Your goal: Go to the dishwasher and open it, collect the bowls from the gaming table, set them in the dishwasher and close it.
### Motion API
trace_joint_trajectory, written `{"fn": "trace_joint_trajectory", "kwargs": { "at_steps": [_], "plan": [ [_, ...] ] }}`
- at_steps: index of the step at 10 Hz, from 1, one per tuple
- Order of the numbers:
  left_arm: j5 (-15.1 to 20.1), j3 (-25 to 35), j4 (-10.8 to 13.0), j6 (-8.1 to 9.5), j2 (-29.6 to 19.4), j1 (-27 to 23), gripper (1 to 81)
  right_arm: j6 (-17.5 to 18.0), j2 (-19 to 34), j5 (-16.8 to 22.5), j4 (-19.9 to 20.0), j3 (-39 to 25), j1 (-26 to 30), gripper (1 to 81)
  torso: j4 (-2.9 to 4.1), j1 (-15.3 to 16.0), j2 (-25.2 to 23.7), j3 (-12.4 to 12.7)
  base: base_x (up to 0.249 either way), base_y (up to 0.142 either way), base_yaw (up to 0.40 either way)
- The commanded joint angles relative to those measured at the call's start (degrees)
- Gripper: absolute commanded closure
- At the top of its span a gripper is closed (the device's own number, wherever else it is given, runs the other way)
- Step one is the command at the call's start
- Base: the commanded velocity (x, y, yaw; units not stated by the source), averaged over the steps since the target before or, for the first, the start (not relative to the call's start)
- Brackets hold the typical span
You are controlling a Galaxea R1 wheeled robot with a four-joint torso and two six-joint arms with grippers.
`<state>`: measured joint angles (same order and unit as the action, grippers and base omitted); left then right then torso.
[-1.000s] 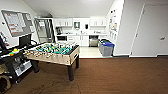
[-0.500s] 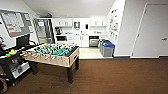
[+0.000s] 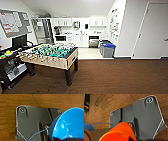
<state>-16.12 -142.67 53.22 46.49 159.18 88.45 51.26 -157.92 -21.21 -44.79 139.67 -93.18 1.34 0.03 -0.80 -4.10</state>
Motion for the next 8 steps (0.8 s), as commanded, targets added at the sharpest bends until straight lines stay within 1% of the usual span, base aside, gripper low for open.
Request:
{"fn": "trace_joint_trajectory", "kwargs": {
  "at_steps": [1, 4, 8],
  "plan": [
    [1.09, 0.19, 0.83, -0.18, -0.97, -2.19, 81.1, -0.11, 1.09, 1.26, -0.91, -0.37, 1.90, 81.1, 0.00, -0.02, 0.00, 0.00, 0.168, -0.064, 0.000],
    [1.09, 0.19, 0.83, -0.18, -0.97, -2.19, 81.1, -0.11, 1.09, 1.26, -0.91, -0.37, 1.98, 81.1, 0.00, -0.02, 0.00, 0.00, 0.164, -0.063, 0.000],
    [1.00, 0.19, 0.92, -0.18, -1.15, -2.19, 81.1, -0.11, 1.09, 1.26, -0.91, -0.37, 1.90, 81.1, 0.00, -0.03, 0.00, 0.00, 0.157, 0.000, 0.000]
  ]
}}
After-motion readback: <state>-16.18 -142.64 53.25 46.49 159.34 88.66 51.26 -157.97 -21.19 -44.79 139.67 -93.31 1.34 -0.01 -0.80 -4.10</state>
